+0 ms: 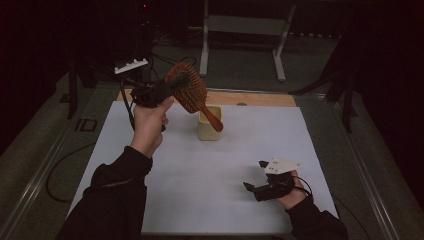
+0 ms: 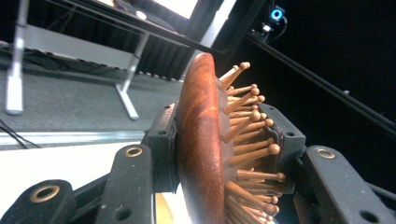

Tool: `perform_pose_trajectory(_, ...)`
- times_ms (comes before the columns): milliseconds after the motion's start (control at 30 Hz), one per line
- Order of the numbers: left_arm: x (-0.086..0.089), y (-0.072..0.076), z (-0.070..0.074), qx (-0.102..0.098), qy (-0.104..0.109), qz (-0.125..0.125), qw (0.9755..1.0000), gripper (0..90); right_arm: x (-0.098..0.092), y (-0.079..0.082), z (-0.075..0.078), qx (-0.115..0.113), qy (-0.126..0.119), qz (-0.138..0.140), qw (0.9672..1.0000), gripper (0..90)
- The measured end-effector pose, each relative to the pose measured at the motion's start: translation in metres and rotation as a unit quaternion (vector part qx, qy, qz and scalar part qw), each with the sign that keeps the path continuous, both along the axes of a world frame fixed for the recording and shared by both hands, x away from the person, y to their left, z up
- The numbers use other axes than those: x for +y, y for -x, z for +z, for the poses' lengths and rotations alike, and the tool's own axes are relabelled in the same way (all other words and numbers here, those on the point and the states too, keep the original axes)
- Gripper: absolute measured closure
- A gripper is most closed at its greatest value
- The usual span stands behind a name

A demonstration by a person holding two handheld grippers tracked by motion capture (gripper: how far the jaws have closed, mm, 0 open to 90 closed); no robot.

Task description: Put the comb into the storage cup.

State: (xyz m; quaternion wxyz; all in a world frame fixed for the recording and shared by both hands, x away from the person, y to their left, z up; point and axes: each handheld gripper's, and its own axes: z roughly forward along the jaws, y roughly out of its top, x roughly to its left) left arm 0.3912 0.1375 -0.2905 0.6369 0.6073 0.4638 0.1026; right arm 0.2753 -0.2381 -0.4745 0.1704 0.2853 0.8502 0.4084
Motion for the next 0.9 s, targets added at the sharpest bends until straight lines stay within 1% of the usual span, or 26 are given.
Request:
perform_pose_trajectory(100,-0.001,-0.008,0.004,-0.003,-0.005,0.015,0.9999,55.8,0.002,0.0,-0.001,-0.004,0.008,0.007,0.9999,9.0)
perform_pose_trajectory(133,-0.002,-0.009,0.005,-0.005,-0.011,0.017,0.9998,55.8,0.003,0.001,-0.001,-0.003,0.009,0.006,0.9999,9.0)
perform_pose_trajectory(167,-0.002,-0.009,0.005,-0.005,-0.011,0.017,0.9998,55.9,0.003,0.0,-0.001,-0.003,0.009,0.008,0.9999,9.0)
perform_pose_trajectory(200,-0.002,-0.013,0.006,-0.007,-0.015,0.025,0.9996,55.8,0.003,0.0,-0.001,-0.004,0.009,0.01,0.9999,9.0)
perform_pose_trajectory(333,-0.003,-0.02,0.005,-0.008,-0.034,0.037,0.9987,55.8,0.004,0.0,-0.002,-0.009,0.011,0.012,0.9998,9.0)
perform_pose_trajectory(467,-0.005,-0.028,-0.001,-0.005,-0.036,0.049,0.9981,55.8,0.004,0.0,-0.002,-0.008,0.01,0.011,0.9999,9.0)
perform_pose_trajectory(500,-0.005,-0.031,-0.003,-0.003,-0.036,0.049,0.9981,55.8,0.004,0.0,-0.002,-0.008,0.01,0.011,0.9999,9.0)
perform_pose_trajectory(567,-0.006,-0.033,-0.006,0.0,-0.032,0.051,0.9982,55.8,0.004,0.0,-0.003,-0.006,0.009,0.011,0.9999,9.0)
perform_pose_trajectory(633,-0.009,-0.038,-0.014,0.008,-0.034,0.053,0.998,55.8,0.004,0.0,-0.003,-0.008,0.012,0.015,0.9998,9.0)
perform_pose_trajectory(667,-0.009,-0.038,-0.014,0.008,-0.034,0.053,0.998,55.8,0.004,0.0,-0.003,-0.009,0.011,0.015,0.9998,9.0)
perform_pose_trajectory(700,-0.011,-0.041,-0.018,0.011,-0.04,0.054,0.9977,55.8,0.004,0.0,-0.003,-0.007,0.009,0.013,0.9998,9.0)
perform_pose_trajectory(733,-0.011,-0.042,-0.021,0.01,-0.035,0.059,0.9976,55.8,0.003,0.0,-0.003,-0.007,0.009,0.014,0.9998,9.0)
perform_pose_trajectory(767,-0.011,-0.042,-0.021,0.01,-0.035,0.059,0.9976,55.8,0.003,0.0,-0.003,-0.007,0.009,0.014,0.9998,9.0)
perform_pose_trajectory(800,-0.012,-0.045,-0.024,0.012,-0.038,0.06,0.9974,55.8,0.002,-0.001,-0.003,-0.006,0.006,0.014,0.9999,9.0)
perform_pose_trajectory(900,-0.012,-0.049,-0.028,0.015,-0.034,0.066,0.9972,55.8,0.002,-0.001,-0.003,-0.006,0.005,0.013,0.9999,9.0)
